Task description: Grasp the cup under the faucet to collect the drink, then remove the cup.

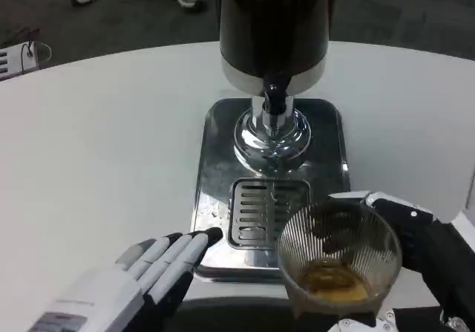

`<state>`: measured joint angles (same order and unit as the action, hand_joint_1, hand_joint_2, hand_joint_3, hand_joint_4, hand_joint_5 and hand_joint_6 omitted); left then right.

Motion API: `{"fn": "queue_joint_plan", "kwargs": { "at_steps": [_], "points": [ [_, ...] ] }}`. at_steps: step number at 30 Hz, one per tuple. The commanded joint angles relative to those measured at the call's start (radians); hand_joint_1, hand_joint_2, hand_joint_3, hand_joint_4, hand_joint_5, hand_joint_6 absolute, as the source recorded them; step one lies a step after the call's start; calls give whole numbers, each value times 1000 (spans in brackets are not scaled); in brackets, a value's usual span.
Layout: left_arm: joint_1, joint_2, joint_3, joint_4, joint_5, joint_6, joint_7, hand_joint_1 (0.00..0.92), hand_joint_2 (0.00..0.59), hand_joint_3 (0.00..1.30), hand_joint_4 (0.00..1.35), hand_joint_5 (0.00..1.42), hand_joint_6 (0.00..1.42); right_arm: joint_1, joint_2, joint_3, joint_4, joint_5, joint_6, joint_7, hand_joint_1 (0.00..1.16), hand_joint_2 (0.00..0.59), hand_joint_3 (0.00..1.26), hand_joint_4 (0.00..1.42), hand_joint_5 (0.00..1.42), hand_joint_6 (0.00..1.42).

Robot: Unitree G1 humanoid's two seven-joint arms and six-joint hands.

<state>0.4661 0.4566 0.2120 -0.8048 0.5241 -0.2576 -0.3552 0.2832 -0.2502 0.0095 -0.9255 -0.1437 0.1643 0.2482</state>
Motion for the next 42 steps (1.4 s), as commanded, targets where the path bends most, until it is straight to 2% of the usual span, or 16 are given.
{"fn": "queue_joint_plan", "kwargs": {
  "at_steps": [1,26,42],
  "points": [
    [12,11,7,0,-5,-2,-16,0,59,0,0,0,0,7,8,2,-29,5,-22,-10,991,209,1160,1396,1424,1353],
    [33,2,16,3,-15,-9,-14,0,59,0,0,0,0,25,13,7,-48,-7,-15,-11,991,209,1157,1396,1424,1353],
    [28,2,4,-1,-10,2,-19,0,59,0,0,0,0,26,12,-11,-45,6,-15,-9,991,209,1157,1396,1424,1353]
  ]
}}
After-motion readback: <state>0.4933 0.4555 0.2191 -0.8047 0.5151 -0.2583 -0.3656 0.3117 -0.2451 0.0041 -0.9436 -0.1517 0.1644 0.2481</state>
